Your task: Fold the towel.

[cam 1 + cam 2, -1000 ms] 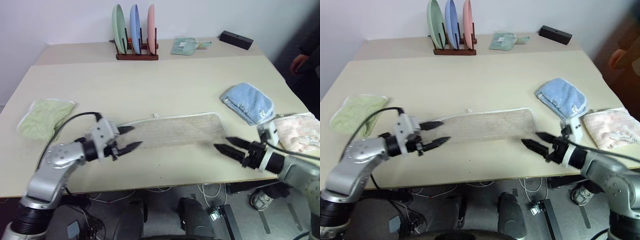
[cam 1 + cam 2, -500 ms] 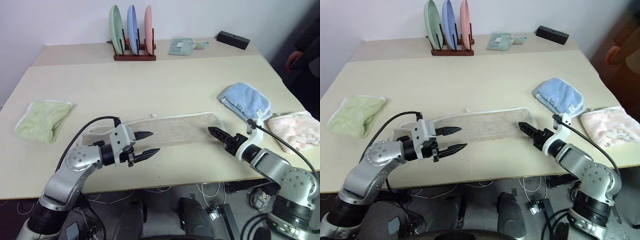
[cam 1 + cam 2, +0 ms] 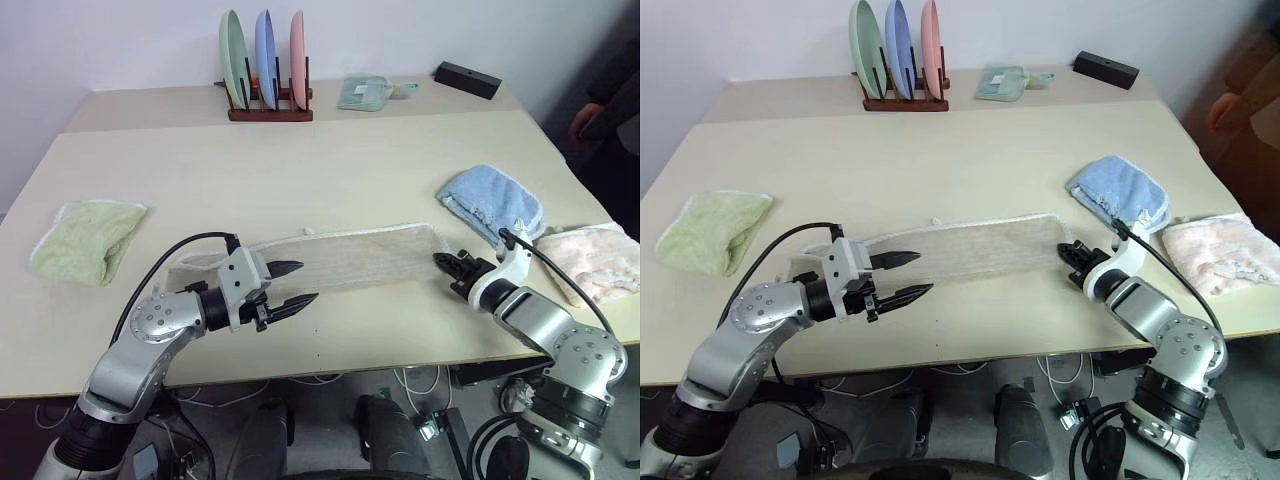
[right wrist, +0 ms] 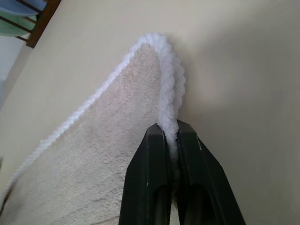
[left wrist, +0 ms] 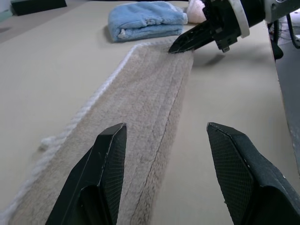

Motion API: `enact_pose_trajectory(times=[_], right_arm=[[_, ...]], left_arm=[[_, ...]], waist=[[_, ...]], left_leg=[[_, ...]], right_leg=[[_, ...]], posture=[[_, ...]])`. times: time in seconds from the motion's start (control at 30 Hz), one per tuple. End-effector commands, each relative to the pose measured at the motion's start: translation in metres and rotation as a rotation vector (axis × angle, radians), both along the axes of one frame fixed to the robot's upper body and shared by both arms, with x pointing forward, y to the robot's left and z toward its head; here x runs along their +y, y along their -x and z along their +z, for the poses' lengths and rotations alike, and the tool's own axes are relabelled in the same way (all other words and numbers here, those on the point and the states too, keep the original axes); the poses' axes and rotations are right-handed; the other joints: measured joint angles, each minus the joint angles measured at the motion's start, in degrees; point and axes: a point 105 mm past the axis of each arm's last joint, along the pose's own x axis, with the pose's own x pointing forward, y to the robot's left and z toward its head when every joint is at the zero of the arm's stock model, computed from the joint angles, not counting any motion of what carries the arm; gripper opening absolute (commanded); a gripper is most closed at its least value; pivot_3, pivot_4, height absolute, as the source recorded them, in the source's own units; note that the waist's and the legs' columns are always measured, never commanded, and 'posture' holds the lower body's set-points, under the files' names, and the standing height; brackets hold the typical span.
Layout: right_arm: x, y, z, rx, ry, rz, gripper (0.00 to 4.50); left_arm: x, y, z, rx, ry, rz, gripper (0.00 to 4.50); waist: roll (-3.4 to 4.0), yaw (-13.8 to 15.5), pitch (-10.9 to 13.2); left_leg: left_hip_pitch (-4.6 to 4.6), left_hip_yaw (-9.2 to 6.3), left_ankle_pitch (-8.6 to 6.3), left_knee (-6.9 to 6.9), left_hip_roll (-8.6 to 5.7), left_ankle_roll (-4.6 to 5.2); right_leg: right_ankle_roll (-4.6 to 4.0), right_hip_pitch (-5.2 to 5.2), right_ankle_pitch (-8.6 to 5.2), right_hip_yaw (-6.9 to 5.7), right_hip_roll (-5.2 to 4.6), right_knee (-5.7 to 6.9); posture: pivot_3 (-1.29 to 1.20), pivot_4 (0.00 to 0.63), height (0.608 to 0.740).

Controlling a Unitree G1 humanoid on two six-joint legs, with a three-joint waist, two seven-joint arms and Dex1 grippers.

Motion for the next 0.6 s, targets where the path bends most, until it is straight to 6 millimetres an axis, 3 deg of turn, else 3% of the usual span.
enact_pose_trajectory(times=[0.03, 0.13, 0.23, 0.33, 0.43, 0.53, 0.6], right_arm=[[-0.036, 0.003, 0.041, -0.129, 0.101, -0.06, 0.02], [-0.053, 0.009, 0.066, -0.189, 0.219, -0.033, 0.02], [-0.047, 0.013, 0.09, -0.256, 0.335, 0.072, 0.02], [-0.007, 0.017, 0.095, -0.293, 0.529, 0.313, 0.02], [0.034, 0.025, 0.09, -0.338, 0.597, 0.526, 0.02], [0.057, 0.026, 0.077, -0.341, 0.625, 0.632, 0.02], [0.074, 0.023, 0.056, -0.31, 0.651, 0.691, 0.02]], left_arm=[[-0.003, 0.001, 0.006, -0.033, 0.003, -0.01, 2.74], [-0.001, -0.002, 0.006, -0.033, 0.002, -0.004, 2.74], [0.0, -0.004, 0.005, -0.035, 0.001, -0.003, 2.74], [-0.005, -0.006, 0.005, -0.038, 0.005, -0.014, 2.74], [-0.007, -0.007, 0.006, -0.042, 0.011, -0.014, 2.74], [-0.008, -0.008, 0.007, -0.045, 0.017, -0.006, 2.74], [-0.008, -0.008, 0.008, -0.048, 0.023, 0.005, 2.74]], waist=[[0.03, 0.11, 0.02], [0.03, 0.05, 0.0], [0.07, -0.23, 0.0], [0.1, -0.44, 0.0], [0.07, -0.19, -0.02], [0.07, 0.17, -0.01], [0.04, 0.26, -0.01]], left_leg=[[-0.02, 0.0, 0.0, 0.01, -0.01, 0.0], [-0.04, 0.0, 0.0, 0.0, -0.01, 0.0], [-0.02, 0.0, -0.02, -0.02, 0.02, 0.04], [0.01, 0.02, -0.05, -0.04, 0.08, 0.1], [0.0, 0.0, -0.06, -0.04, 0.11, 0.11], [-0.06, -0.01, -0.06, 0.01, 0.11, 0.11], [-0.11, -0.02, -0.06, 0.04, 0.09, 0.11]], right_leg=[[0.0, 0.0, 0.0, 0.0, 0.0, -0.01], [0.0, -0.01, 0.0, 0.01, 0.0, -0.05], [0.0, -0.01, -0.01, 0.01, 0.04, -0.05], [-0.01, -0.01, -0.01, 0.03, 0.1, -0.06], [0.0, -0.03, -0.01, 0.01, 0.14, -0.05], [-0.01, -0.03, -0.01, 0.01, 0.14, -0.09], [-0.01, -0.03, -0.01, 0.01, 0.13, -0.12]], posture=[[0.0, 0.15, 0.74], [0.0, 0.15, 0.74], [0.0, 0.15, 0.74], [0.0, 0.15, 0.74], [0.0, 0.15, 0.74], [0.0, 0.15, 0.74], [0.0, 0.15, 0.74]])
